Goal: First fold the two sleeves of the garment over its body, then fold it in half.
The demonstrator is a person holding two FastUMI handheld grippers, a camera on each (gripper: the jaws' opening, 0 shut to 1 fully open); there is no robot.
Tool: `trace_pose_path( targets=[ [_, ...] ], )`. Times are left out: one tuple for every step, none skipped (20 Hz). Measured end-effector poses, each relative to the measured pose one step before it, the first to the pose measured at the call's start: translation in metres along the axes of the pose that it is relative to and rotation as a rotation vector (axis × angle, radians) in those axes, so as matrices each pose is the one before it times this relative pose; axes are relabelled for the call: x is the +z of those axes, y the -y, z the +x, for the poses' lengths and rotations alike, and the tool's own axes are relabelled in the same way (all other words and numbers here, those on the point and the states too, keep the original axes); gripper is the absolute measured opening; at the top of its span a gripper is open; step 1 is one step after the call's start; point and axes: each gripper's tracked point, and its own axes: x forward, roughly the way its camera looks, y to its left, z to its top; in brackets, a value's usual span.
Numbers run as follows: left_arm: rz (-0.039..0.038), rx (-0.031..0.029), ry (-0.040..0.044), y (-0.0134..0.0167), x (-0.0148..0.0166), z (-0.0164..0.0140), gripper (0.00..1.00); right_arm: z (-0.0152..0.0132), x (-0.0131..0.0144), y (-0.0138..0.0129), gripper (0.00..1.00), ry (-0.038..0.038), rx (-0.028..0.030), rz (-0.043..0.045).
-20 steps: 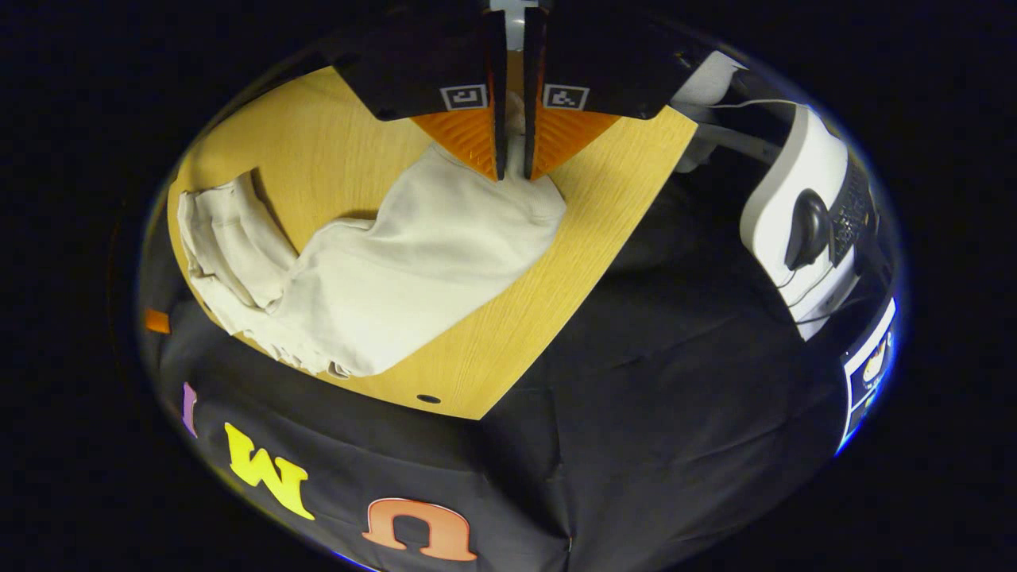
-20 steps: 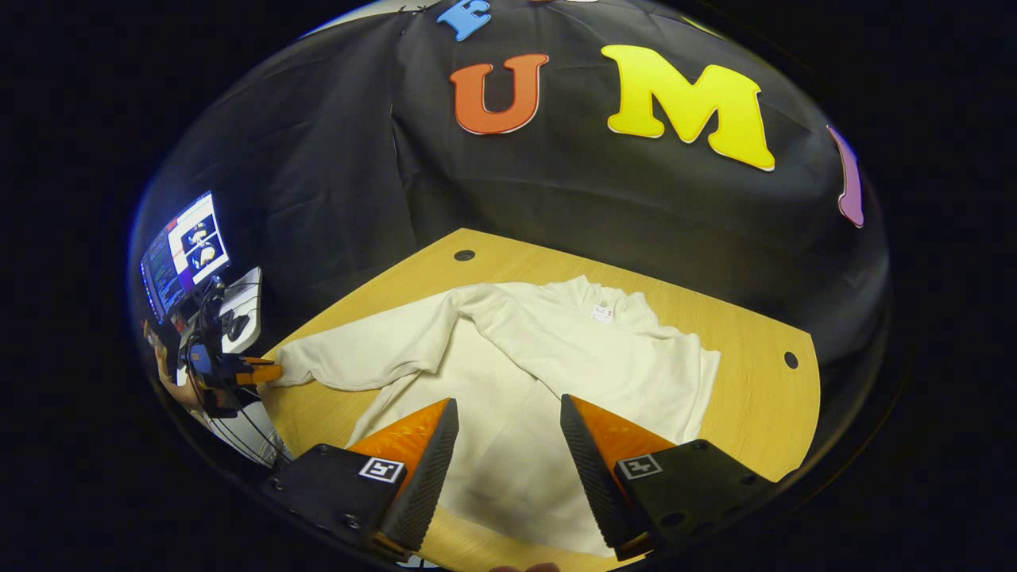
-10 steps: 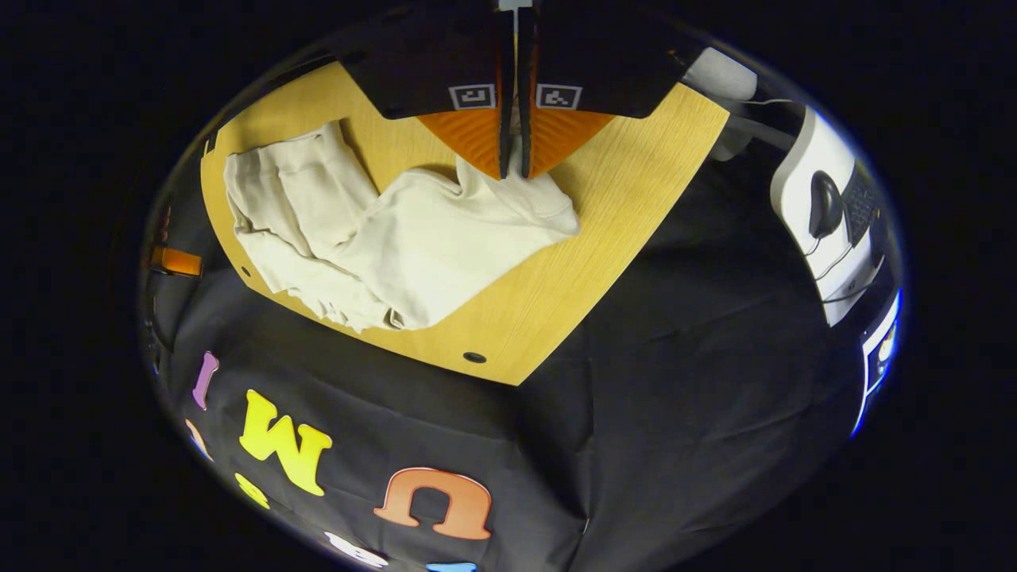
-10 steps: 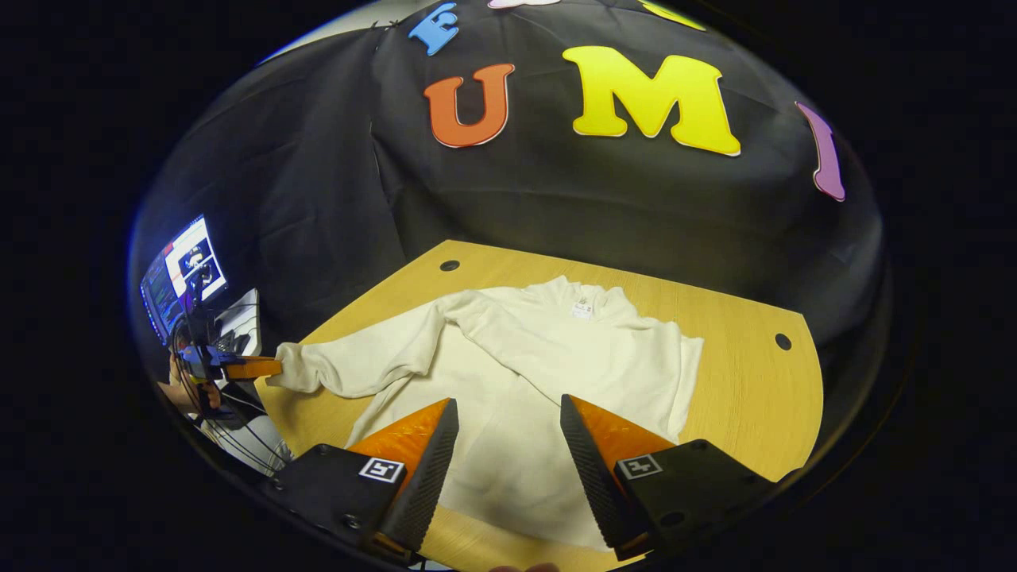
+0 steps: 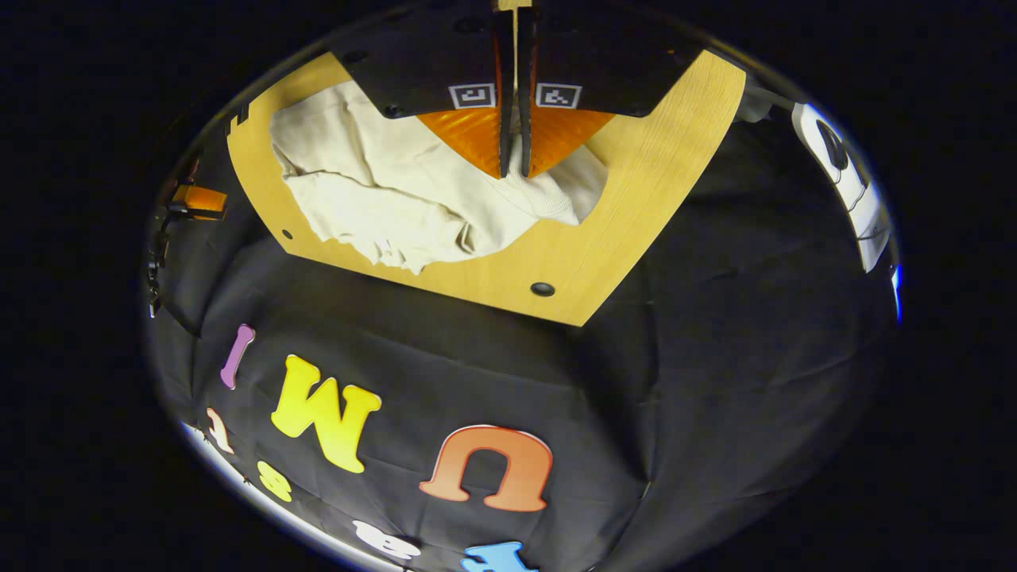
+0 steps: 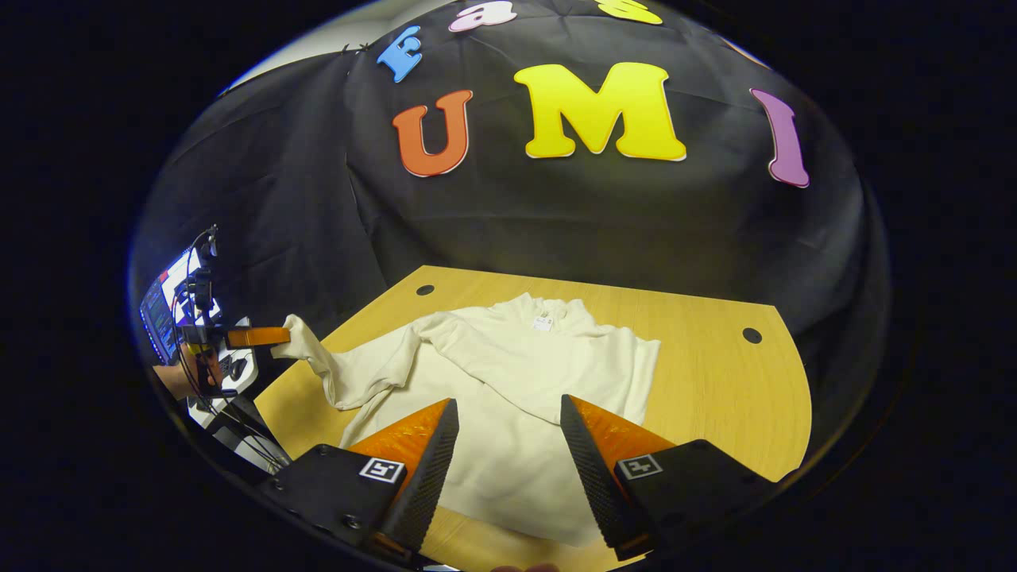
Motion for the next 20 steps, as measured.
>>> trace_pose_path(
  targets=[
    [0.02139, -0.02508, 0.01354, 0.01429, 0.00820, 0.00549, 0.05, -0.00591, 0.00063, 0.00788, 0.81, 0.00891, -0.01025, 0.00600],
    [0.01805, -0.02387, 0.01187, 0.01410, 0.01032, 0.00558, 0.05, -0.00499, 0.00075, 0.00775, 0.81, 0.00858, -0.01126, 0.00421],
    [0.01537, -0.02676, 0.01080, 0.01324, 0.01012, 0.00566, 0.05, -0.00453, -0.00057, 0.00686, 0.81, 0.00754, -0.01168, 0.00590],
    [0.01257, -0.02912, 0.01108, 0.01474, 0.01132, 0.00712, 0.05, -0.00499, 0.00066, 0.00738, 0.82, 0.00783, -0.01151, 0.00836],
    [0.00976, -0.03033, 0.00956, 0.01430, 0.01108, 0.00764, 0.04, -0.00443, 0.00084, 0.00748, 0.82, 0.00743, -0.01233, 0.01084],
    [0.00939, -0.02960, 0.00826, 0.01639, 0.00958, 0.00911, 0.04, -0.00585, 0.00073, 0.00910, 0.82, 0.00858, -0.01592, 0.01115],
    [0.00889, -0.02774, 0.00816, 0.01592, 0.00786, 0.01026, 0.04, -0.00483, -0.00090, 0.00749, 0.81, 0.00546, -0.01658, 0.00749],
    [0.00962, -0.03125, 0.00493, 0.01758, 0.00851, 0.01076, 0.04, -0.00496, 0.00007, 0.00869, 0.82, 0.00570, -0.01709, 0.00733],
    [0.01102, -0.03044, 0.00462, 0.01557, 0.00690, 0.01106, 0.04, -0.00509, 0.00094, 0.00805, 0.82, 0.00799, -0.01526, 0.01107],
    [0.01336, -0.03146, -0.00091, 0.01744, 0.00605, 0.01027, 0.05, -0.00527, 0.00068, 0.00870, 0.80, 0.00762, -0.01700, 0.00908],
    [0.01678, -0.02981, 0.00030, 0.01510, 0.00337, 0.01317, 0.05, -0.00612, 0.00018, 0.00927, 0.81, 0.00782, -0.01813, 0.00803],
    [0.01770, -0.03062, -0.00010, 0.01601, 0.00561, 0.01206, 0.04, -0.00566, -0.00040, 0.00893, 0.82, 0.00596, -0.01798, 0.00260],
    [0.01492, -0.03308, 0.00188, 0.01563, 0.00622, 0.01234, 0.05, -0.00736, -0.00072, 0.00983, 0.82, 0.00651, -0.01759, 0.00268],
    [0.01117, -0.03413, -0.00077, 0.01525, 0.00496, 0.01301, 0.04, -0.00830, -0.00088, 0.00820, 0.82, 0.00612, -0.01767, 0.00357],
    [0.00946, -0.03236, -0.00338, 0.01355, 0.00885, 0.01042, 0.04, -0.00425, -0.00029, 0.01051, 0.82, 0.00472, -0.01838, 0.00562],
    [0.01110, -0.02969, -0.00549, 0.01343, 0.00212, 0.01332, 0.04, -0.00474, -0.00048, 0.00940, 0.82, 0.00287, -0.01744, 0.00728],
    [0.00910, -0.02665, -0.01260, 0.01254, -0.00215, 0.01528, 0.05, -0.00458, -0.00121, 0.00815, 0.82, 0.00272, -0.01818, 0.00835],
    [0.00420, -0.02239, -0.01822, 0.01099, -0.00346, 0.01717, 0.05, -0.00287, -0.00192, 0.00802, 0.82, 0.00107, -0.01751, 0.00906],
    [-0.00532, -0.02233, -0.02213, 0.00822, -0.00494, 0.01556, 0.04, -0.00788, -0.00378, 0.00919, 0.82, 0.00003, -0.01547, 0.00947],
    [-0.00681, -0.01769, -0.01709, 0.00780, -0.00443, 0.01558, 0.05, -0.00507, -0.00204, 0.00899, 0.82, -0.00197, -0.01691, 0.00506]
  ],
)
